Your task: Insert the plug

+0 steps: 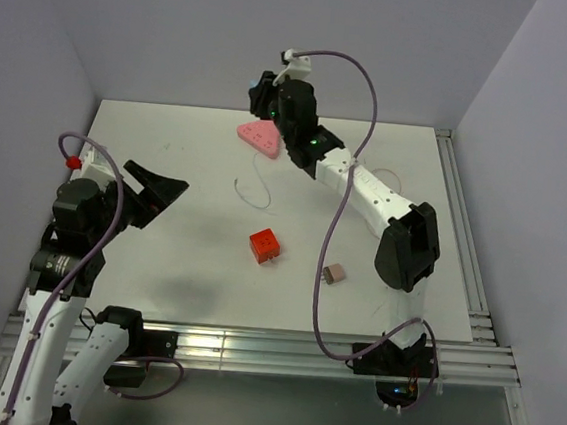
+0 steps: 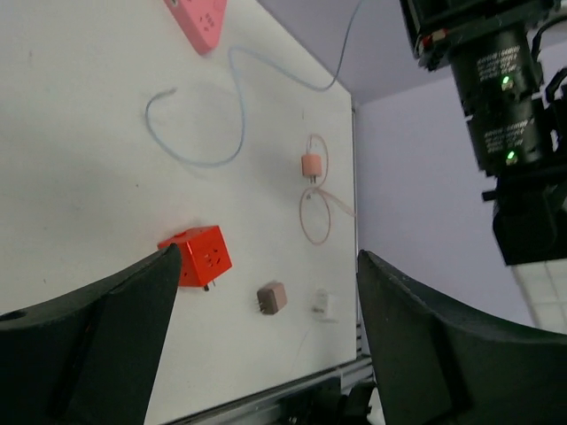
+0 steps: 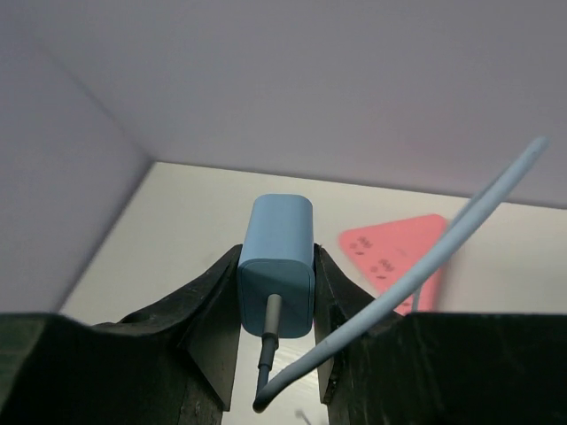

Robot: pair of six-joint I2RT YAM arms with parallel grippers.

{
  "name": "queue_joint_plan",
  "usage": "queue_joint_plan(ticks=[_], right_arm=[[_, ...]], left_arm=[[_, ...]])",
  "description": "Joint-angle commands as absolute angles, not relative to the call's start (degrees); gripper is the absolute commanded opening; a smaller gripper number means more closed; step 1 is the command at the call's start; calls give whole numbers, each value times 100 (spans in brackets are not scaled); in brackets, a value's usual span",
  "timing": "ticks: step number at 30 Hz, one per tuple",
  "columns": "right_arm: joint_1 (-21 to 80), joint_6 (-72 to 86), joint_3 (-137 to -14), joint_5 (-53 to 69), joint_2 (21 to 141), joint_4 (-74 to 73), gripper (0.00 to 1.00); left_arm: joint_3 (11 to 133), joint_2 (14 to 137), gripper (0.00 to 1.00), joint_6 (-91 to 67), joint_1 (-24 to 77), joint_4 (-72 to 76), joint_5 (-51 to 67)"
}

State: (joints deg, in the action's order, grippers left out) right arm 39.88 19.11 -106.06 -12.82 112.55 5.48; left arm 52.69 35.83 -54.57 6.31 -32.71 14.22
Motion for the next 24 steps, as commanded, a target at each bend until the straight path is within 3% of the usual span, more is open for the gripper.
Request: queue_joint_plan(ticks=[1,5,9,13,20,24], right_arm=[[3683,1424,-10469,-1083,10697,45,0],[3498,1134,-9758,-949,10161,-702,0],[3498,1282,-9212,-537,9625,-1720,0],[3551,1529,-8904,-54,9352,-3038,0],[4007,1354,-8744,544,9096,-4235,0],[4324,1310,-8965,738,9176,-4850,0]], left_arm=[[5028,3700,83,-5080,633,-2523,2310],[4781,3928,75,-4914,642,-2031,2802],[5273,4710,87,-4037,904,-2775,2137],[5213,5115,86,-4200,1151,-2883,1750],[4088,5010,78,-5615,1362,-2198,1617],[3596,5176,67,-5888,1686,-1662,1819]])
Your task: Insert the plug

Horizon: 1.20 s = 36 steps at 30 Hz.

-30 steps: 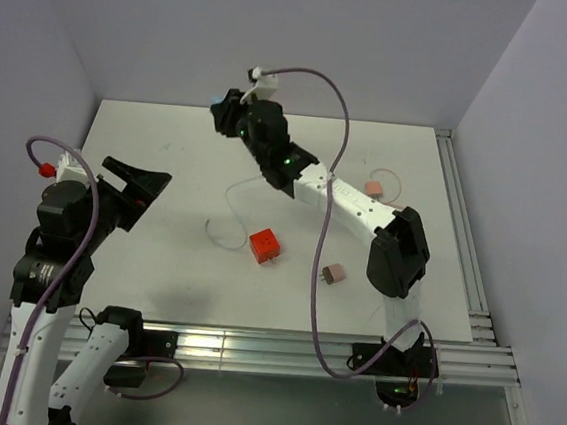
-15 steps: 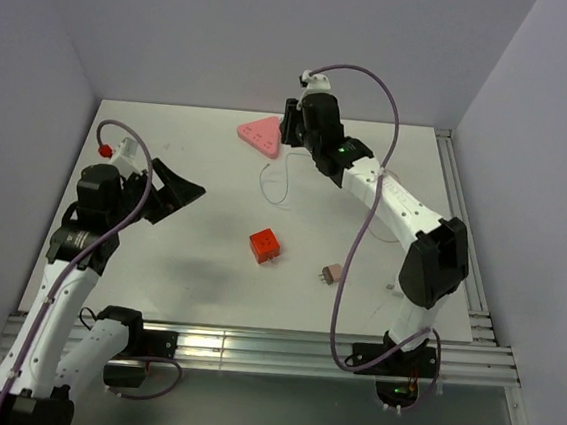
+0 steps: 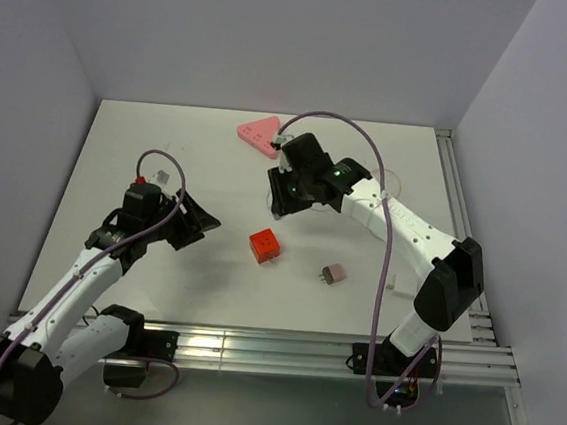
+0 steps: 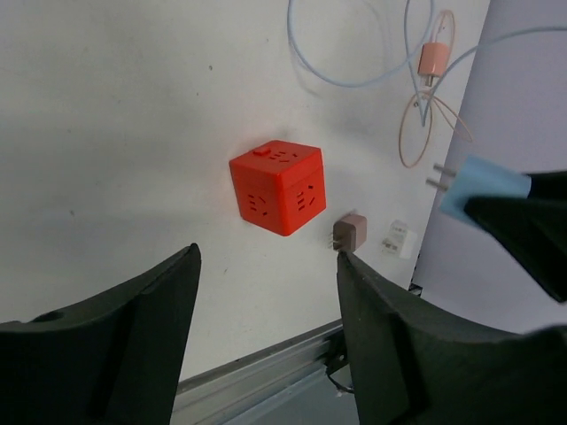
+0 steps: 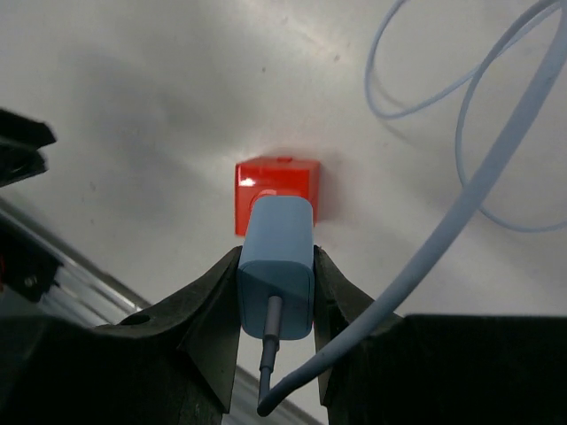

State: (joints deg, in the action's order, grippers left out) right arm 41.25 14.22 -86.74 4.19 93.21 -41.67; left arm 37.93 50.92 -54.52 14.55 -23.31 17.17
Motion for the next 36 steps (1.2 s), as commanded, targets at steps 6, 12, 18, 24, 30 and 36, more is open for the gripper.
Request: queue_joint_plan(ticks=[6,12,18,24,30,36], right_arm=[[4860,1485,-8816,642,9413,-5221,0],[5123,1880,-8701,396,9755,-5089,0],[5273,2101,-8710,9,10089,-4922,0],[5291,2004,-8938,-307,10415,-4992,0],[5291,1828,-9061,-457,10529,-4931,0],[5282,1837,-9141,-492,10441,-4878,0]], left_arm=[[2813,5440,66,-6450,2161,-616,1899],[2549,5695,68,-6557,2311,-281,1890],[2751,6029,71,-6337,2312,-272,1942],[2742,6222,73,-6319,2312,-106,2030],[2760,6372,73,-6267,2320,-53,2127],[2760,6407,73,-6240,2320,-53,2153]])
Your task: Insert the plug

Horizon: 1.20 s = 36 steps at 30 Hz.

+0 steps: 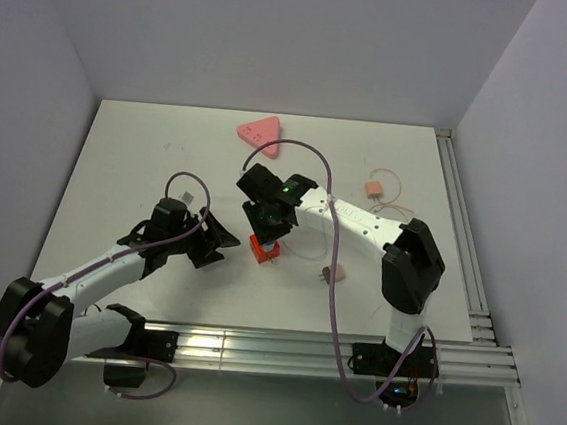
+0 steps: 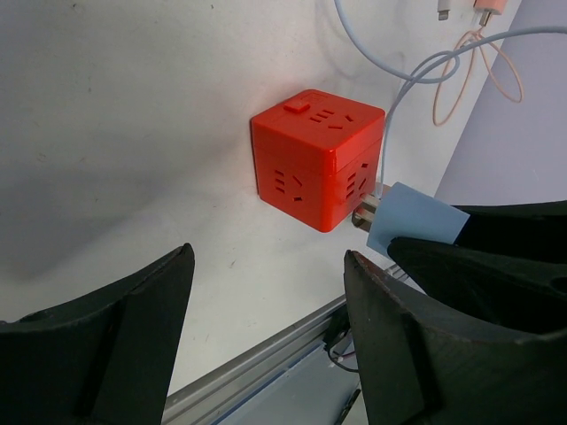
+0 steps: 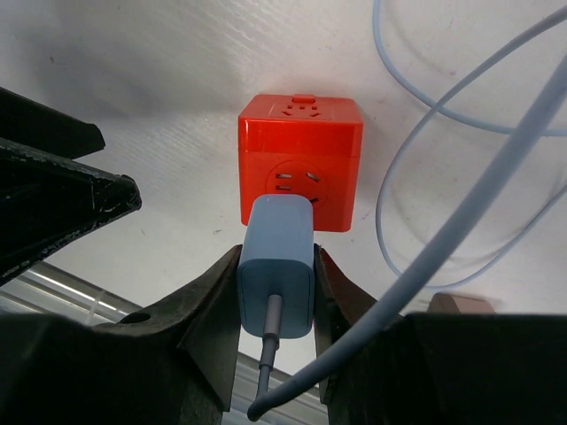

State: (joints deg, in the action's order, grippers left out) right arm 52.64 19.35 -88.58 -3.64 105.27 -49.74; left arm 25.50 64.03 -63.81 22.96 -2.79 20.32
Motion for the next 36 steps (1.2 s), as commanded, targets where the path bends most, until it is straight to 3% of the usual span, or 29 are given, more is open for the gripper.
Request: queue_joint_plan(ticks=[1,31,36], right_arm=[[5274,1811,-9167,-475,10511,-4895,0],[5115,1670,-9079,-343,11574,-5009,0],[5238,1863,-8544,-492,12084,-4843,0]], left_arm=[[2760,6399,73,-6240,2320,-53,2153],[2672,6197,74,-6223,2312,18,2136],[2610,5811,74,-6196,2320,-219,1926]])
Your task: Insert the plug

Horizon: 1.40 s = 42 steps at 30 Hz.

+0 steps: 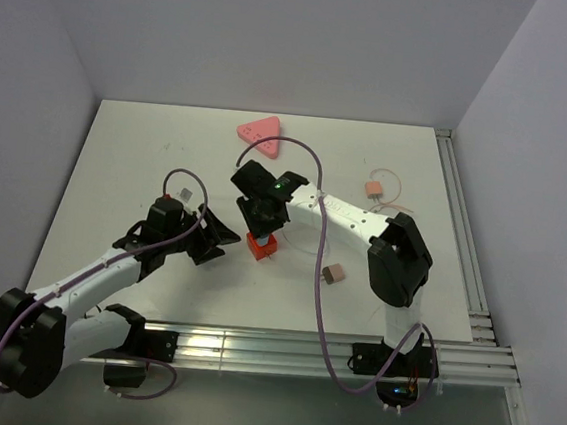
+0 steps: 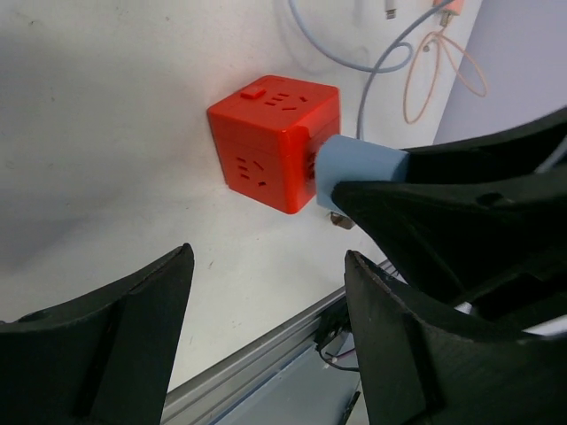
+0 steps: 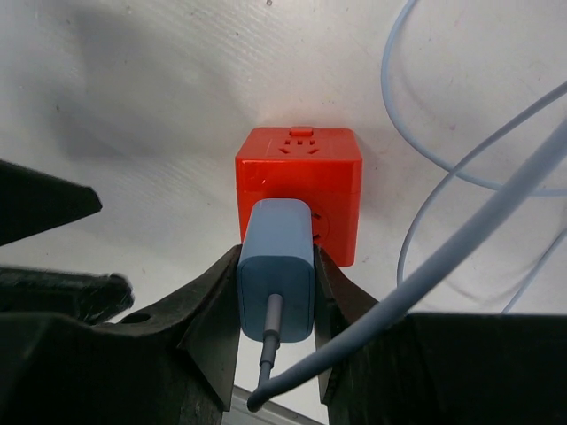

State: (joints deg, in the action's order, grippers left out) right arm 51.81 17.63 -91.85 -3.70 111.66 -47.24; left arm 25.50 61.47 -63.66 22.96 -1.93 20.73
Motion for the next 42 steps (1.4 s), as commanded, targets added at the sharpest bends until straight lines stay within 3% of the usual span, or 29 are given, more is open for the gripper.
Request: queue_joint_plan(ticks=[1,7,14,16,17,21,28,42], right_arm=[[5343,1915,-8447,-518,12163,-4791,0],[5755,2557,-7796,-955,12507,-4263,0],[5986,3234,-7311,-1211,12104,-3471,0],[5977,3208,-7479,-1388,11867,-3533,24],[5977,3086,-7688,-1423,11578,-3577,47],[5828,2743,-8383,-1189,11066,-3866,79],[5590,2514,-8649,-265,10144,-4034,87],[5853,2689,-7831,-1589,10371,-3323,91]], left_arm=[[2602,5740,74,-6205,2320,-263,1890],[2531,5256,74,-6249,2320,-466,1802],[2733,5054,75,-6100,2312,-896,1627],[2864,4975,79,-6056,2312,-1212,1460],[2917,4931,81,-6038,2312,-1369,1233],[3155,4510,90,-5828,2312,-2003,679],[3024,3482,99,-5774,2320,-2478,545],[3305,2725,99,-5792,2312,-3287,553]])
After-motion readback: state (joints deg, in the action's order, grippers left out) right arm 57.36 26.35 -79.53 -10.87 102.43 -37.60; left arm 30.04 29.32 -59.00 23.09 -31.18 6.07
